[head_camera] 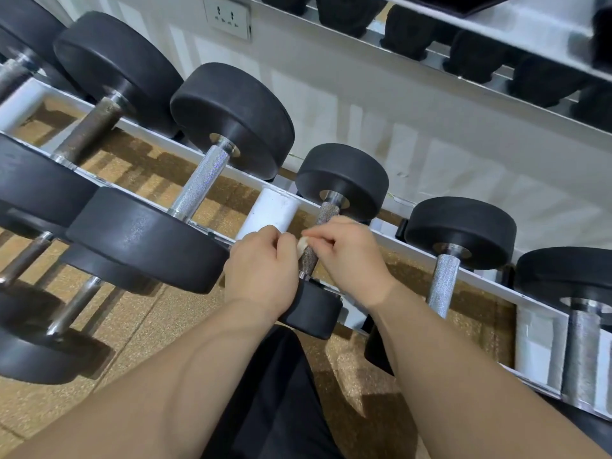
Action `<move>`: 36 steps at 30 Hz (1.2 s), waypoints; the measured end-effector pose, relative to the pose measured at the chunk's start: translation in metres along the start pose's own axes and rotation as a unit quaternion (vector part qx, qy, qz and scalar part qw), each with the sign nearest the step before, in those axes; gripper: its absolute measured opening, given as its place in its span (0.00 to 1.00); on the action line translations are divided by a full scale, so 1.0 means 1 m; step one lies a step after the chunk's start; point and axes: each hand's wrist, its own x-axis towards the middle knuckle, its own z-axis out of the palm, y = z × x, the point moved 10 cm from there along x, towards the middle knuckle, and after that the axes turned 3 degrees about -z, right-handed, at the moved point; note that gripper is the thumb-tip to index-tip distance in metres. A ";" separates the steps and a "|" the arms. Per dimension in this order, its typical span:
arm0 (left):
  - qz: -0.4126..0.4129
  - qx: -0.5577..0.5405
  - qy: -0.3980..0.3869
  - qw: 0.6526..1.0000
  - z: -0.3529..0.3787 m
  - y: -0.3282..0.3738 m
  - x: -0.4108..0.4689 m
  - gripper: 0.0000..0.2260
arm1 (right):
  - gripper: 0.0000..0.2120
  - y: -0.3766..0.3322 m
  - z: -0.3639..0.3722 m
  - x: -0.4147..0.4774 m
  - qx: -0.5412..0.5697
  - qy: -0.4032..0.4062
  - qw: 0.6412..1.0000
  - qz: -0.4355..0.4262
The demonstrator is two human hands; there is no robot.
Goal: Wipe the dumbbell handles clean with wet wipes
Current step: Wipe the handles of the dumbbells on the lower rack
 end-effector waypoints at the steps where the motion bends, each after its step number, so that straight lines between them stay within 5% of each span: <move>1: 0.001 0.004 0.000 1.000 0.000 0.000 0.000 0.13 | 0.08 0.004 -0.005 0.005 -0.016 0.008 1.000 0.016; 7: 0.001 0.006 -0.016 1.000 0.002 0.000 -0.001 0.14 | 0.16 0.007 -0.009 -0.002 -0.029 0.008 0.999 0.024; 10: -0.007 0.014 -0.025 1.000 0.004 0.000 -0.001 0.16 | 0.10 0.006 -0.009 0.002 -0.035 0.035 0.998 0.037; 18: -0.016 0.033 -0.025 0.999 0.005 -0.002 0.000 0.22 | 0.08 -0.009 0.016 -0.001 -0.046 -0.056 0.997 -0.009; 24: -0.016 -0.006 -0.012 1.000 0.004 -0.002 -0.001 0.33 | 0.05 0.010 -0.016 0.024 -0.047 0.085 0.995 0.012; 30: -0.040 -0.010 -0.017 0.999 0.003 -0.002 -0.004 0.32 | 0.04 -0.020 0.014 -0.015 -0.025 -0.091 0.993 -0.067; 36: -0.055 -0.006 -0.011 0.998 -0.001 -0.002 -0.003 0.29 | 0.11 0.009 -0.022 0.028 -0.129 0.041 0.991 0.018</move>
